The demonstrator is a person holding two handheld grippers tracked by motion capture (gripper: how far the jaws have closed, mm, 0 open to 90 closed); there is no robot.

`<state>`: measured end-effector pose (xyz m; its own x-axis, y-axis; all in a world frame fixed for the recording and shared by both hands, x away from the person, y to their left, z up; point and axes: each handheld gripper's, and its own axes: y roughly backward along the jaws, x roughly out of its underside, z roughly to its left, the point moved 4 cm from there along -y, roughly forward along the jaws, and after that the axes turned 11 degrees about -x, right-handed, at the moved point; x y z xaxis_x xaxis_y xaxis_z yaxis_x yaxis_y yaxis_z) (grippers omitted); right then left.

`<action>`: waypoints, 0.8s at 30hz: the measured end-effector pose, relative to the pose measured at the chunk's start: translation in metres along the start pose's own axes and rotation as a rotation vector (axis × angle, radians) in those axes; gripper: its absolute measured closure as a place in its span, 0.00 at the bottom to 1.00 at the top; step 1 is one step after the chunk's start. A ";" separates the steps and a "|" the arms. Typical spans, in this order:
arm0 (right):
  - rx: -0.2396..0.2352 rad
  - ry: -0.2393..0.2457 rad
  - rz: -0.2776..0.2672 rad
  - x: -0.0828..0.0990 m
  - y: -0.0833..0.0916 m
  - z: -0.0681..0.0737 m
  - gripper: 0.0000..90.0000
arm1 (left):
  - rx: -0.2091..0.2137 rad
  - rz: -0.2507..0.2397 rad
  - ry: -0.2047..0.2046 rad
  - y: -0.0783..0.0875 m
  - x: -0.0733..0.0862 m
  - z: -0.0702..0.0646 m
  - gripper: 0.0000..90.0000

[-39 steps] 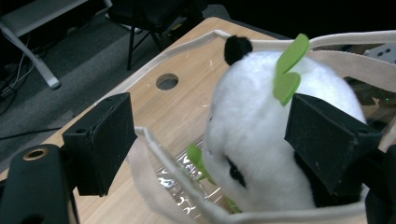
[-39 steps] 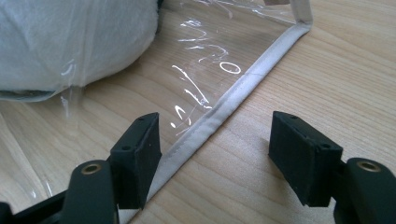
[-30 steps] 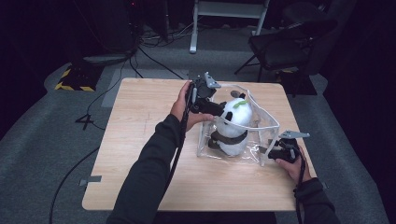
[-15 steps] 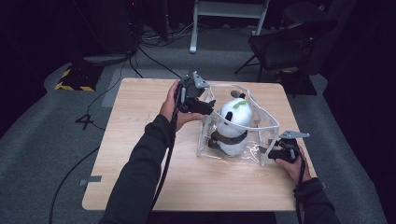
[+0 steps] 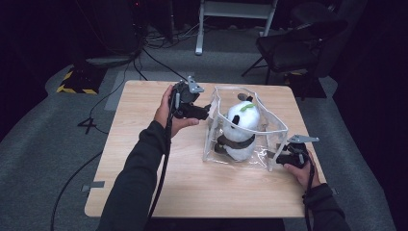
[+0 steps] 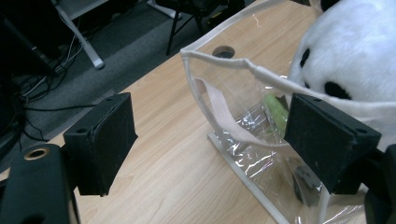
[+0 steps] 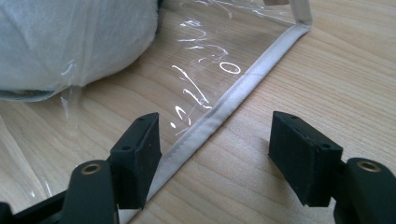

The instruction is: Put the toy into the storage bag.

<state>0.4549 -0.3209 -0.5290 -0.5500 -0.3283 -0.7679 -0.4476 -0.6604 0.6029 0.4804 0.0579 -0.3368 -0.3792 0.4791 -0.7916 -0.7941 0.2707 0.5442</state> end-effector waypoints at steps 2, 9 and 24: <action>0.000 -0.001 0.000 0.000 0.000 0.000 0.38 | -0.004 0.004 -0.002 0.001 0.003 0.002 0.18; 0.000 0.000 -0.001 0.000 0.000 0.000 0.38 | -0.023 0.018 -0.033 0.001 0.014 0.005 0.18; 0.001 0.001 0.000 0.000 0.000 0.000 0.38 | -0.038 0.042 -0.061 0.001 0.031 0.006 0.18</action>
<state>0.4548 -0.3210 -0.5291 -0.5491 -0.3288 -0.7683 -0.4484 -0.6599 0.6029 0.4708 0.0780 -0.3592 -0.3836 0.5395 -0.7495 -0.7962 0.2180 0.5644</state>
